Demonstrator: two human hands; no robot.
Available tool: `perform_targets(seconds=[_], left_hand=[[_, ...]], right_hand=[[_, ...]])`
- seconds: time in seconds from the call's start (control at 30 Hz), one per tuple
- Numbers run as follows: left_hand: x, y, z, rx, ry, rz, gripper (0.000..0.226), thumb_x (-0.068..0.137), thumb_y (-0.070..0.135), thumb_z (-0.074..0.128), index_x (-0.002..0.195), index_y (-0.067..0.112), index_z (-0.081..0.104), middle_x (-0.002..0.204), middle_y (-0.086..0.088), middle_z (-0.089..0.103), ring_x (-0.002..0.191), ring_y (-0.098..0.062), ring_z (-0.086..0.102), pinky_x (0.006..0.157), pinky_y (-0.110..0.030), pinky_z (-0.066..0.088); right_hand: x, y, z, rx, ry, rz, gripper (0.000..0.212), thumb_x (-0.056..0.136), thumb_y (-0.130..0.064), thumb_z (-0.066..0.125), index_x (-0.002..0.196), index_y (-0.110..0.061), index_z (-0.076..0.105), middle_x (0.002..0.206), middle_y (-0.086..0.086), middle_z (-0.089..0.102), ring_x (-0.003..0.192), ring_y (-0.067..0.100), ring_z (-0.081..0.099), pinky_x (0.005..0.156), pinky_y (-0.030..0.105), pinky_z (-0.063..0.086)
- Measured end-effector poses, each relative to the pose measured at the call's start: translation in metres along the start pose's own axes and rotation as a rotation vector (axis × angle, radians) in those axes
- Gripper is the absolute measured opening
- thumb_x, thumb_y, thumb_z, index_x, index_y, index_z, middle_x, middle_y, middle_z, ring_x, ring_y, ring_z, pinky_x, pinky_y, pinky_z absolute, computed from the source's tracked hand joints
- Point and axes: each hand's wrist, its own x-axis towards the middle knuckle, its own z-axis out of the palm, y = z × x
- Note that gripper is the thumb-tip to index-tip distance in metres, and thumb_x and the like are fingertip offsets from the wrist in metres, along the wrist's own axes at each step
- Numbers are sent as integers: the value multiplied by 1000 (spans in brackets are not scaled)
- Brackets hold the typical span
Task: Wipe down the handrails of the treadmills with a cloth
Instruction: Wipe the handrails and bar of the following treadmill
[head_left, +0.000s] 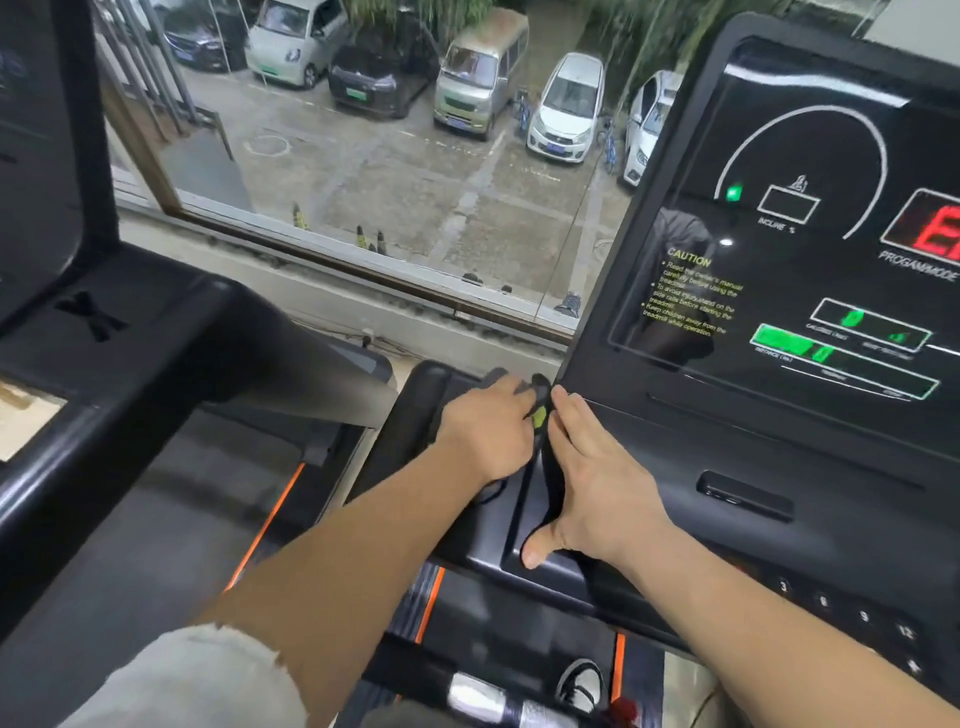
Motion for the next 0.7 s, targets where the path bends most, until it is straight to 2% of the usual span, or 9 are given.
perform_targets(seconds=[0.1, 0.17, 0.27, 0.4, 0.53, 0.63, 0.7], left_hand=[[-36, -2, 20, -36, 106, 98, 44, 100, 39, 36, 140, 30, 53, 160, 13, 37, 105, -31, 63, 86, -39, 55], [-68, -7, 21, 13, 99, 154, 40, 98, 41, 35, 132, 33, 52, 156, 18, 37, 96, -26, 64, 76, -38, 57], [-82, -8, 10, 91, 36, 152, 38, 101, 41, 42, 138, 34, 47, 155, 16, 36, 98, -24, 63, 73, -39, 58], [-23, 0, 5, 133, 129, 58, 33, 103, 35, 43, 134, 27, 52, 141, 2, 46, 93, -30, 63, 67, -37, 54], [10, 11, 3, 85, 89, -73, 34, 98, 26, 47, 130, 24, 58, 136, -4, 50, 100, -34, 62, 73, -39, 52], [-26, 9, 9, 44, 147, -19, 28, 100, 33, 45, 121, 23, 61, 130, -2, 51, 89, -31, 61, 66, -40, 54], [-70, 8, 15, 103, 119, 59, 29, 98, 37, 47, 122, 26, 59, 123, 1, 53, 86, -26, 60, 62, -38, 56]], right_hand=[[-5, 2, 5, 6, 18, 48, 163, 45, -81, 83, 163, -18, -10, 160, -14, -40, 149, 5, -32, 128, 29, 13], [-6, 3, 7, 35, 26, 64, 159, 48, -79, 84, 164, -21, -8, 160, -15, -40, 149, 5, -32, 127, 29, 16], [-4, 4, 6, 45, -2, 74, 156, 50, -76, 85, 164, -22, -7, 159, -15, -41, 148, 6, -33, 127, 29, 16], [-2, 3, 6, 65, -8, 77, 157, 49, -74, 87, 164, -20, -4, 158, -14, -40, 147, 6, -36, 128, 29, 12], [-2, 3, 8, 70, -9, 88, 158, 47, -75, 87, 164, -19, -4, 159, -14, -40, 147, 5, -36, 128, 30, 12], [-3, 6, 10, 71, -9, 87, 157, 48, -76, 86, 164, -20, -4, 158, -16, -41, 146, 4, -36, 128, 29, 10], [-2, 8, 11, 80, -9, 84, 156, 49, -77, 85, 164, -23, -6, 156, -18, -43, 146, 3, -37, 128, 29, 11]])
